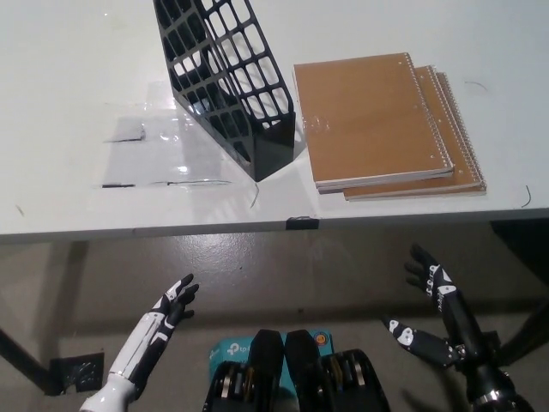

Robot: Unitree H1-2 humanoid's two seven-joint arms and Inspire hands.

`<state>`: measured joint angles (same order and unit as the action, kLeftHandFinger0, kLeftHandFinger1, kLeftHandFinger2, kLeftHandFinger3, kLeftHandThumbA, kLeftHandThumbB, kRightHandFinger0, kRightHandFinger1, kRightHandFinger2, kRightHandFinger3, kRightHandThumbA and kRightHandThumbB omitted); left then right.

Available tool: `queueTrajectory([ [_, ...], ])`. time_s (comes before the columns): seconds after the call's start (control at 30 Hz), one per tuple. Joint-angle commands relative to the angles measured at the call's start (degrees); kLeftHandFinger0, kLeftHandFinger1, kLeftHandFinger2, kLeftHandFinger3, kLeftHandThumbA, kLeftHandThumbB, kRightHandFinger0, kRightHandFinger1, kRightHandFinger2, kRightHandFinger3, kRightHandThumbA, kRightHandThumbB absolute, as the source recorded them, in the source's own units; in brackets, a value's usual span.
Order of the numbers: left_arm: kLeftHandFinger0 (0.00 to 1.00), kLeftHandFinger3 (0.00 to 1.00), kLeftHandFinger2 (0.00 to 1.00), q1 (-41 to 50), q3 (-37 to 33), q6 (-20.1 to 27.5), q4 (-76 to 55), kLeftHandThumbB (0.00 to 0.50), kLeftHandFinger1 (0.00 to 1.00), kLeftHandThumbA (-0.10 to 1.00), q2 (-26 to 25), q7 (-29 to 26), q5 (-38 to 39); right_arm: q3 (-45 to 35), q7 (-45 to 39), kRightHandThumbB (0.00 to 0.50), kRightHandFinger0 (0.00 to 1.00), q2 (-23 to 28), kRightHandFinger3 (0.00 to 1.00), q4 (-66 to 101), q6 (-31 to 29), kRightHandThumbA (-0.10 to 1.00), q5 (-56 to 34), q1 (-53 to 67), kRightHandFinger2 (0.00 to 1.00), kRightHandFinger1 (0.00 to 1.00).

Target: Use the right hand to pick up a book from the book holder on the left side and put it on another book on the right side

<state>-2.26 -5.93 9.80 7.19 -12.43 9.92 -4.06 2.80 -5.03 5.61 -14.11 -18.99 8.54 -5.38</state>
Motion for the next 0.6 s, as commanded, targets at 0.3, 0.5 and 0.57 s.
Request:
queueTrajectory([
  [0.3,0.95,1.0,1.0,-0.46,0.94,0.97,-1.29,0.226,1.0,1.0,0.08,-0.28,0.51,1.81,0.31,0.254,0.8,1.09,1.0,0.58,-2.71,0.71,1.46,-1.75,1.0,0.87],
  [0.5,0.93,1.0,1.0,-0.33,1.31,2.06,-0.97,0.203,1.0,0.99,0.47,-0.73,0.4,2.72,0.13,0.251,0.78,1.52,1.0,0.15,-2.82,0.69,1.96,-2.18,1.0,0.84],
  [0.57,0.93,1.0,1.0,-0.13,1.46,2.35,-0.89,0.202,1.0,0.98,0.72,-0.79,0.56,2.93,-0.05,0.257,0.78,1.68,1.0,0.29,-2.38,0.7,2.04,-2.22,1.0,0.84],
])
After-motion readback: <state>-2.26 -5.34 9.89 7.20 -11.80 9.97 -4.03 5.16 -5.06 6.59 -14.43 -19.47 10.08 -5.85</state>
